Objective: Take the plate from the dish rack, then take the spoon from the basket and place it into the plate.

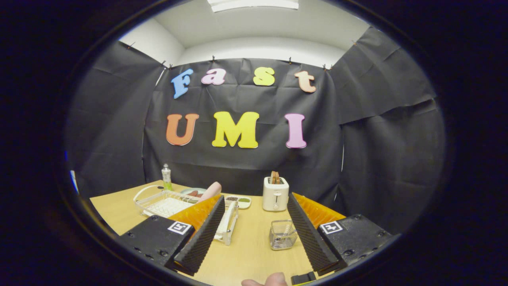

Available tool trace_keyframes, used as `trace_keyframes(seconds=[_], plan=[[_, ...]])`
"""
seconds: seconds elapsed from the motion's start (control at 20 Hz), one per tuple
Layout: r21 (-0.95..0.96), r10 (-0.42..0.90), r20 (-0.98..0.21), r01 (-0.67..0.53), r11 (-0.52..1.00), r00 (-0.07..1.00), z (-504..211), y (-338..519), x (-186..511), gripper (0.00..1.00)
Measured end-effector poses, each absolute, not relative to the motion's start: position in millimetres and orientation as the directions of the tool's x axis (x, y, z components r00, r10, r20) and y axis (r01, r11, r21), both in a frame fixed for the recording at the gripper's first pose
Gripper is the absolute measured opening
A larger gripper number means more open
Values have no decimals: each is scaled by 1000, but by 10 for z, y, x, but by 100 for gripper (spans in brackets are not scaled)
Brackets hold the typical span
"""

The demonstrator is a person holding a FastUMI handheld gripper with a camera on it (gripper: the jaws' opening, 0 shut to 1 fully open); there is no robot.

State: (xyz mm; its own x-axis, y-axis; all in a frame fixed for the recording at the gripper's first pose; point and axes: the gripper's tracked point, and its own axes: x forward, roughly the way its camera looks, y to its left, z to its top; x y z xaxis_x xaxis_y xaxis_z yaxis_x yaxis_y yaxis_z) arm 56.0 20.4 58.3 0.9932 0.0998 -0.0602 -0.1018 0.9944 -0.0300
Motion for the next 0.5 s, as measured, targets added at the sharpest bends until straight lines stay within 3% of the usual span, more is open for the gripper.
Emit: trace_keyframes(seconds=[0.3, 0.5], plan=[[-20, 192, -146, -197, 980, 970, 1075, 512, 1048, 100], [-29, 267, -293, -288, 957, 918, 1163, 866, 1428, 100]])
